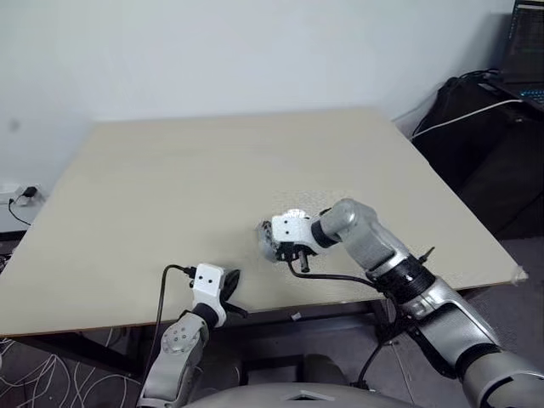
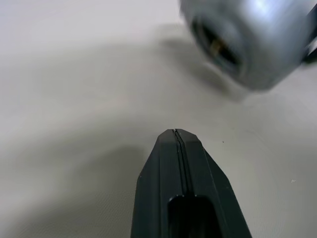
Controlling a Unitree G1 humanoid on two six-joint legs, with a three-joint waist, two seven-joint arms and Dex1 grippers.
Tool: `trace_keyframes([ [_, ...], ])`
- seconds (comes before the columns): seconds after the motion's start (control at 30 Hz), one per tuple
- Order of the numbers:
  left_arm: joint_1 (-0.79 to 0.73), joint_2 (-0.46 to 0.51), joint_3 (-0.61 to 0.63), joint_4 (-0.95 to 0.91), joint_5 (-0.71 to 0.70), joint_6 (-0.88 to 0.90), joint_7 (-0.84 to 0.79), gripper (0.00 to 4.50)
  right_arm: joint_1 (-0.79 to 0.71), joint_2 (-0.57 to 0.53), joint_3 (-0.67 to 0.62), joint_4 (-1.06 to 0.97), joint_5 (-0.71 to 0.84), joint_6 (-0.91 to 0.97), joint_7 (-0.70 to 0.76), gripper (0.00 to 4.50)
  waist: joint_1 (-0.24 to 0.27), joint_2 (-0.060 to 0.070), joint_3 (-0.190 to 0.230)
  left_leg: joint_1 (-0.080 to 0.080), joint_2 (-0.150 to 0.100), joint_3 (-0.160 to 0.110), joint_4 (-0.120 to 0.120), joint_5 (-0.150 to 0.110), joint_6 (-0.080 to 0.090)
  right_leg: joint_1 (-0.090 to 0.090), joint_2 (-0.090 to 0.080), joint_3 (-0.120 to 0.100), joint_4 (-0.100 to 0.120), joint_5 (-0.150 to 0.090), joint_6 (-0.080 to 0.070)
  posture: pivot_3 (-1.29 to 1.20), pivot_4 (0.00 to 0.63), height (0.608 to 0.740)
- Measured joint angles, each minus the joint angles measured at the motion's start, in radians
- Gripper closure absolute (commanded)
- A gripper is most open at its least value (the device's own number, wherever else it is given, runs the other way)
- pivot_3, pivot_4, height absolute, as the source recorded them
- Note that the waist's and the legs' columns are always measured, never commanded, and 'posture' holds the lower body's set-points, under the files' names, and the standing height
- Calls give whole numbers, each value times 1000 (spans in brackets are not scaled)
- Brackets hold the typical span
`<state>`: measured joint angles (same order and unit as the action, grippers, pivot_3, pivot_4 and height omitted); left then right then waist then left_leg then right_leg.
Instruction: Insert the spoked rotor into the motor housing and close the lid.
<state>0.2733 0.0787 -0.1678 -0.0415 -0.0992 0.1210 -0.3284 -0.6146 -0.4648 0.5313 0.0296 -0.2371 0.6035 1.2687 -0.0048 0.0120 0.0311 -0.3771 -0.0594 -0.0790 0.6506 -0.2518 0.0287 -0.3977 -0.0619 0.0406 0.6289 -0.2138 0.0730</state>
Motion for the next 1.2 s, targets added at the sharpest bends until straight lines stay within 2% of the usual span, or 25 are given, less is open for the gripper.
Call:
trace_keyframes([
  [0.23, -6, 0, -1, 7, -1, 0, -1, 4500, 87, -126, -59, -239, 132, 347, 14, 4382, 13, -1, 1, -1, 0, 0, 0, 0, 1, -1, 0, 0, 0, -2, -4, 0, 0, 740],
  [0.33, -9, -1, -2, 9, -1, 0, -4, 4500, 112, -148, -70, -307, 198, 477, -3, 4382, 15, -2, 1, -1, 1, 0, 0, 0, 1, 0, 0, 0, 0, -5, 1, 0, 0, 740],
  [0.4, -10, 0, -2, 10, -1, 0, -5, 4500, 123, -139, -87, -339, 246, 570, -31, 4382, 17, -2, 1, -1, 1, 0, 1, 0, 1, 0, 0, 0, 0, -5, 1, 0, 0, 740],
  [0.53, -12, 0, -2, 16, -1, 1, -9, 4500, 127, -30, -147, -355, 325, 746, -144, 4382, 17, -3, 2, -1, 1, 1, 1, -1, -1, 0, 0, 0, 0, -5, 2, 0, 0, 740],
  [0.83, -12, -1, -1, 20, -1, 1, -14, 4500, 82, 31, -139, -262, 384, 730, -338, 4382, 19, -4, 2, -1, 0, 1, 2, -2, -2, 0, -1, 0, -1, -2, 0, 0, 0, 740],
  [1.03, -11, -2, 0, 20, -1, 1, -5, 4500, 78, 52, -76, -201, 416, 677, -387, 4382, 17, -4, 2, -1, 0, 1, 1, -1, 0, 0, 0, 0, -1, -3, 0, 0, 0, 740],
  [1.2, -10, -1, 0, 20, -1, 1, -2, 4500, 75, 100, -73, -171, 460, 672, -422, 4382, 16, -3, 2, -1, 1, 1, 1, -1, 0, -1, 0, 0, 0, -3, 1, 0, 0, 740],
])
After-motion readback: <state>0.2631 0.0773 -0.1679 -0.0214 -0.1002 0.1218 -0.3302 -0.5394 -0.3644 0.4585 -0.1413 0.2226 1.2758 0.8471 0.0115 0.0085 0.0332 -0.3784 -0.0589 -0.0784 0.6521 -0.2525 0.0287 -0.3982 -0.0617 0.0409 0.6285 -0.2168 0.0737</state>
